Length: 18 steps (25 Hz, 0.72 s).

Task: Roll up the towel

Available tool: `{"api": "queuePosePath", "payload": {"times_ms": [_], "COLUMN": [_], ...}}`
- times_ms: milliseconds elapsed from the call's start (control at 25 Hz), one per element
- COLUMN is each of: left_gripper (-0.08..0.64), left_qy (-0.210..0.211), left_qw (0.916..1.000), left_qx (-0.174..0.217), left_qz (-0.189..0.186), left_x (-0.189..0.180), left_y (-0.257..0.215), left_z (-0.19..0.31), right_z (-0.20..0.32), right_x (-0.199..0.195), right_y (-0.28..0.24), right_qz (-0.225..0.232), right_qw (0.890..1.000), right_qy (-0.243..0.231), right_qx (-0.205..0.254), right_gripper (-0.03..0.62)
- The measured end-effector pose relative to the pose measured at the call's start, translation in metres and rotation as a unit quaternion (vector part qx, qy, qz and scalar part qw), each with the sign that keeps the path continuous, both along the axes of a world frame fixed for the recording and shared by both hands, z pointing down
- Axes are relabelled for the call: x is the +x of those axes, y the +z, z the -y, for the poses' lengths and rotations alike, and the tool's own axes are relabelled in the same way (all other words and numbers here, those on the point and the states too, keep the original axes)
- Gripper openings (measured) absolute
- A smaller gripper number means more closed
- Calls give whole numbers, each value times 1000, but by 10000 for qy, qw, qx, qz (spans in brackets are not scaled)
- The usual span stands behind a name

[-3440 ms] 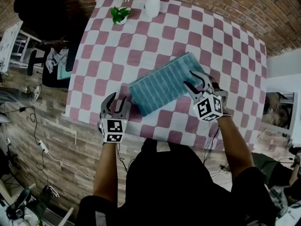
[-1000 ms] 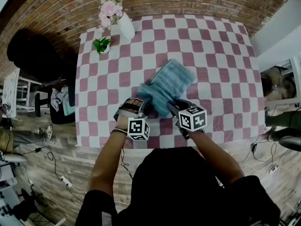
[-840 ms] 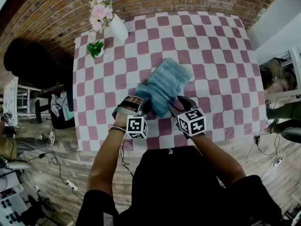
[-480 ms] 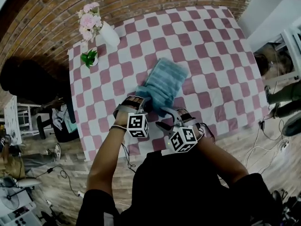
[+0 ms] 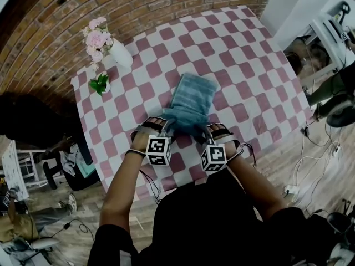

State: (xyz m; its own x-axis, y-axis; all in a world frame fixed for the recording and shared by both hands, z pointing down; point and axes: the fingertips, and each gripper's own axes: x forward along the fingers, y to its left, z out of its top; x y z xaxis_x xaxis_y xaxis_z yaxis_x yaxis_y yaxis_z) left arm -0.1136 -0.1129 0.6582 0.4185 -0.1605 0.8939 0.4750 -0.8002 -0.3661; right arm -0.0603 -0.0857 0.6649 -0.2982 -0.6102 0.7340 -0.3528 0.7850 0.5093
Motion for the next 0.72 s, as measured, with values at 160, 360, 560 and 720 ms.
{"api": "queuePosePath", "payload": {"times_ms": [160, 360, 560, 720], "left_gripper": [350, 338, 350, 355], "left_qy": [80, 98, -168, 80], "left_qw": [9995, 9962, 9879, 9946], "left_qx": [-286, -857, -1532, -1030], "left_qz": [-52, 98, -161, -138], "left_x": [1, 3, 8, 10], "left_y": [1, 4, -5, -3], "left_z": [3, 6, 5, 4], "right_z": [3, 10, 20, 17], "right_x": [1, 6, 15, 20], "right_y": [-1, -4, -15, -26], "right_qz": [302, 1163, 2874, 3943], "right_qw": [9985, 9854, 9213, 8501], "right_qy": [284, 873, 1804, 2169], "right_qx": [-349, -882, -1901, -2736], "right_gripper": [176, 128, 87, 81]}}
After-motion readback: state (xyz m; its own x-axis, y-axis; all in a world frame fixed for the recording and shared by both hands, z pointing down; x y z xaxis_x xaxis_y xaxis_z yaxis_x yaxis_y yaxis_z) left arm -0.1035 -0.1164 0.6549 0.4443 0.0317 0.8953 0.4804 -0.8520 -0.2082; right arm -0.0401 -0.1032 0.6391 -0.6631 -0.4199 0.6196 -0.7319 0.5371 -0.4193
